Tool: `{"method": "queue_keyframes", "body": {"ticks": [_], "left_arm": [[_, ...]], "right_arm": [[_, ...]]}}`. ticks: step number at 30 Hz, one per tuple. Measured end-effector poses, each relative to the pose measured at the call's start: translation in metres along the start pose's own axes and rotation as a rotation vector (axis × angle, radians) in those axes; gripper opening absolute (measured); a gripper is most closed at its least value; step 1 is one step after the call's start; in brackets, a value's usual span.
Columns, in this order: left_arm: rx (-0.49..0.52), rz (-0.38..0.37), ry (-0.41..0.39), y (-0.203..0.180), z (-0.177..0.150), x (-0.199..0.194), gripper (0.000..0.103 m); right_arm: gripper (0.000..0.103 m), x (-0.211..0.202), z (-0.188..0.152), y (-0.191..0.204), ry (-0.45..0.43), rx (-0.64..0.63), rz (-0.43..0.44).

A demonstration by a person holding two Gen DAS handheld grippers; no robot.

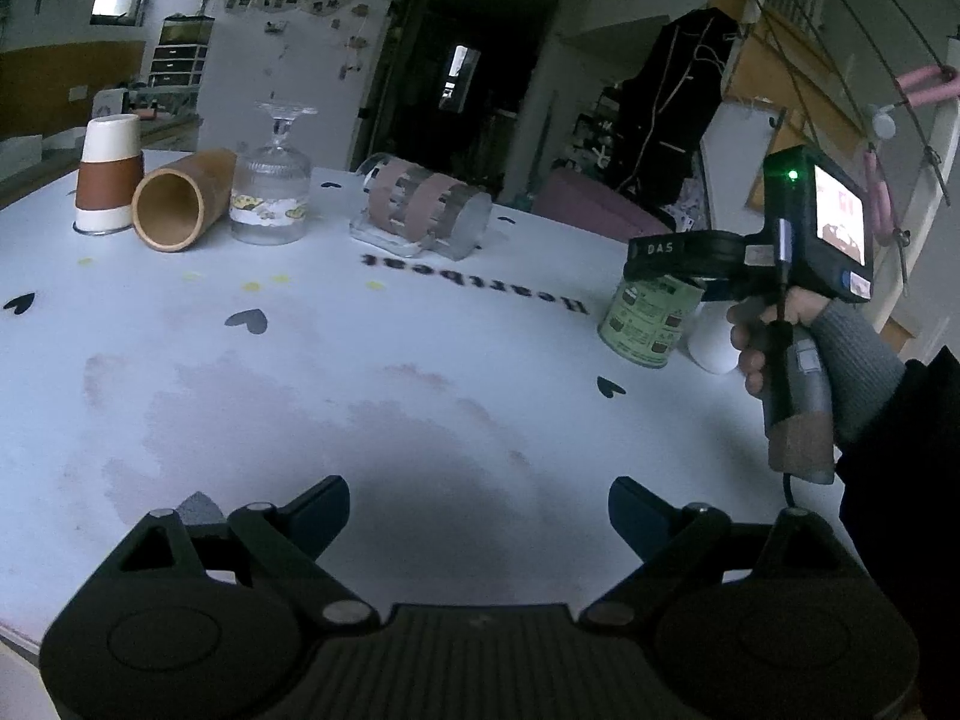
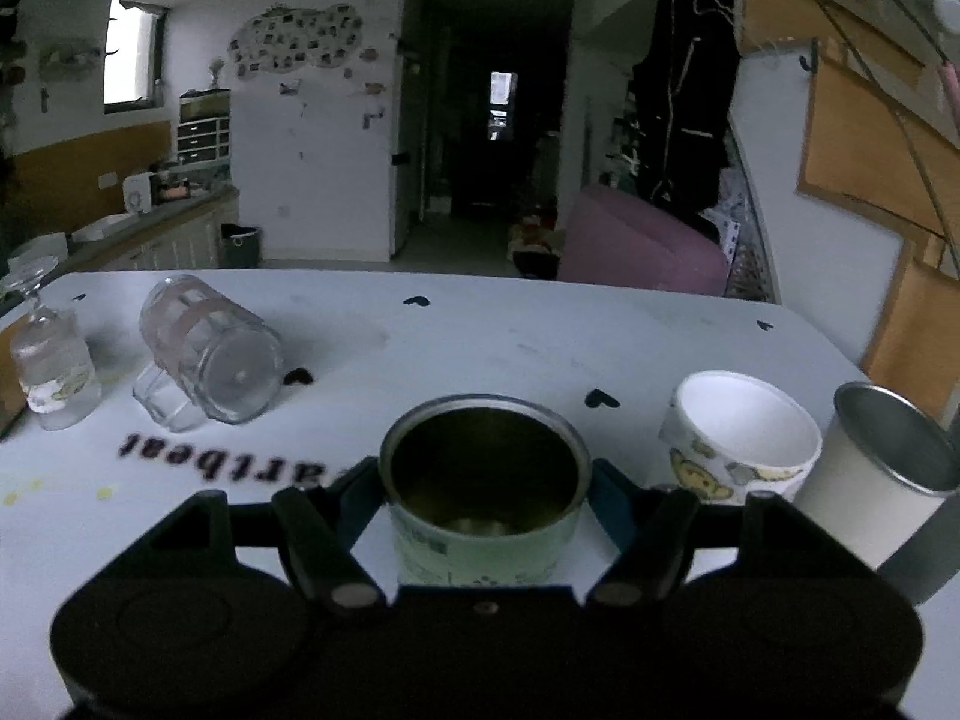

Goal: Flip cup upright
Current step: 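Lower the upright can beside the white paper cup and open the right gripper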

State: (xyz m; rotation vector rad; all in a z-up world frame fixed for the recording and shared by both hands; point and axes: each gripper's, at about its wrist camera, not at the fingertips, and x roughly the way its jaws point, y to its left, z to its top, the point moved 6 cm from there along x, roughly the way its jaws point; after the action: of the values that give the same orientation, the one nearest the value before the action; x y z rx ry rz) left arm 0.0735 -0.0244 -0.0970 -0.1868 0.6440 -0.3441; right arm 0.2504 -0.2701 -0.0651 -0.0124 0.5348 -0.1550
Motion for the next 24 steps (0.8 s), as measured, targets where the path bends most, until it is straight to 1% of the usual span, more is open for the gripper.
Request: {"method": "queue_keyframes", "body": {"ticks": [1, 3, 4, 5, 9, 13, 21, 24], "left_arm": [[0.000, 0.000, 0.001, 0.000, 0.000, 0.000, 0.093], [0.001, 0.000, 0.000, -0.001, 0.000, 0.000, 0.093], [0.002, 0.001, -0.001, -0.001, 0.000, 0.000, 0.093], [0.002, 0.002, -0.001, -0.001, 0.000, -0.001, 0.093], [0.005, 0.006, -0.005, -0.002, 0.001, -0.002, 0.093], [0.011, 0.016, -0.017, -0.003, 0.005, -0.004, 0.093], [0.037, 0.039, -0.065, -0.013, 0.019, -0.012, 0.094], [0.046, 0.052, -0.086, -0.016, 0.024, -0.016, 0.098]], "right_arm": [[0.075, 0.000, 0.000, 0.000, 0.003, 0.000, -0.001], [0.083, 0.000, -0.001, 0.001, 0.017, -0.001, -0.002], [0.090, -0.002, -0.002, 0.002, 0.015, 0.001, -0.001], [0.091, -0.004, -0.002, 0.003, 0.009, 0.001, 0.003], [0.093, -0.024, -0.003, 0.001, -0.022, 0.011, 0.033], [0.094, -0.059, -0.007, -0.003, -0.053, 0.022, 0.071], [0.096, -0.116, -0.029, -0.020, -0.081, 0.007, 0.051], [0.096, -0.135, -0.038, -0.027, -0.090, 0.011, 0.053]]}}
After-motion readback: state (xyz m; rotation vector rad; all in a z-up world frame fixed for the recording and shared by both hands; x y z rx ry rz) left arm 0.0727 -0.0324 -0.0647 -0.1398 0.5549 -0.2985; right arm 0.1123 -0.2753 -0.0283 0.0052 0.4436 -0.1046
